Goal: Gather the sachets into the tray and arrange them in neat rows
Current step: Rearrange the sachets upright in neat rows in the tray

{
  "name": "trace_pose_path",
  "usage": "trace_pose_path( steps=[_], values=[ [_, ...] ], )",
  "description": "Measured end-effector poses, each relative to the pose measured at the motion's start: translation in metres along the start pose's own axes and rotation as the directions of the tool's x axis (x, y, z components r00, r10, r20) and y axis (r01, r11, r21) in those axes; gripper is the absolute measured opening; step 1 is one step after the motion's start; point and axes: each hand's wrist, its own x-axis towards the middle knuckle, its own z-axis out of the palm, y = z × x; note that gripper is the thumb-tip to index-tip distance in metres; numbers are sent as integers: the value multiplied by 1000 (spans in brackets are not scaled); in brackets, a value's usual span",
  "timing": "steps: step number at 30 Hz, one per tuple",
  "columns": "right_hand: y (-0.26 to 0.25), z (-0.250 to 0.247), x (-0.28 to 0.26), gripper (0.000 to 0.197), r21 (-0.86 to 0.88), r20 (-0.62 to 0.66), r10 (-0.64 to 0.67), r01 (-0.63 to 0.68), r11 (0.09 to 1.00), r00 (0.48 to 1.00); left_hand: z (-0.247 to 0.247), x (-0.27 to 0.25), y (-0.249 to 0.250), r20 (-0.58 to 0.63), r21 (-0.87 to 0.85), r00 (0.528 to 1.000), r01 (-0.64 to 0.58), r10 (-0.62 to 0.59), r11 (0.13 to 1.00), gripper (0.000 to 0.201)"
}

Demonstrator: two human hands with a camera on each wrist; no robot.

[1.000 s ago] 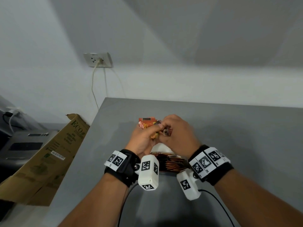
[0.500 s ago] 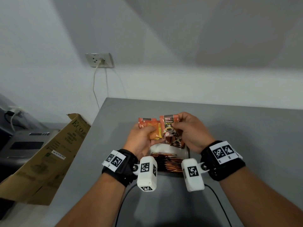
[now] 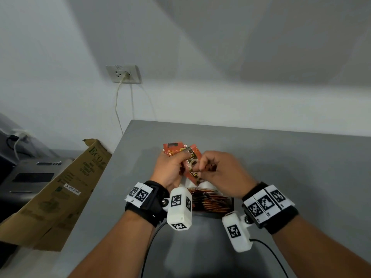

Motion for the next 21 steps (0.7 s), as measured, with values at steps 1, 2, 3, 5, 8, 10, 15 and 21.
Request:
trace_pose_path(
  steps=[1,2,3,5,8,10,15,21],
  values=[
    [0,-3,-1,31,34,7,26,-26,999,1000,0,1,1,-17,18,999,-29,29,999,20],
    [0,-6,0,30,73,-30,44,-42,996,999,1,0,2,-10,30,998,-60,60,998,27],
    [0,-10,2,27,114,-89,68,-57,992,994,1,0,3,5,43,997,-80,80,996,36],
    [1,-14,7,20,189,-131,148,-122,974,980,3,-2,5,63,61,996,-69,65,996,45],
    [3,-3,11,10,395,-25,283,-251,884,959,6,-4,3,74,7,996,-44,44,999,30],
    [6,4,13,10,510,-54,339,-266,818,939,6,-6,2,71,-83,997,17,-12,996,26],
    [6,-2,15,20,734,-28,380,-240,636,924,2,-7,-1,58,-48,997,54,-51,997,26],
    [1,-2,14,20,621,-19,321,-240,746,947,2,-9,-9,118,63,993,1,-8,998,30]
  ],
)
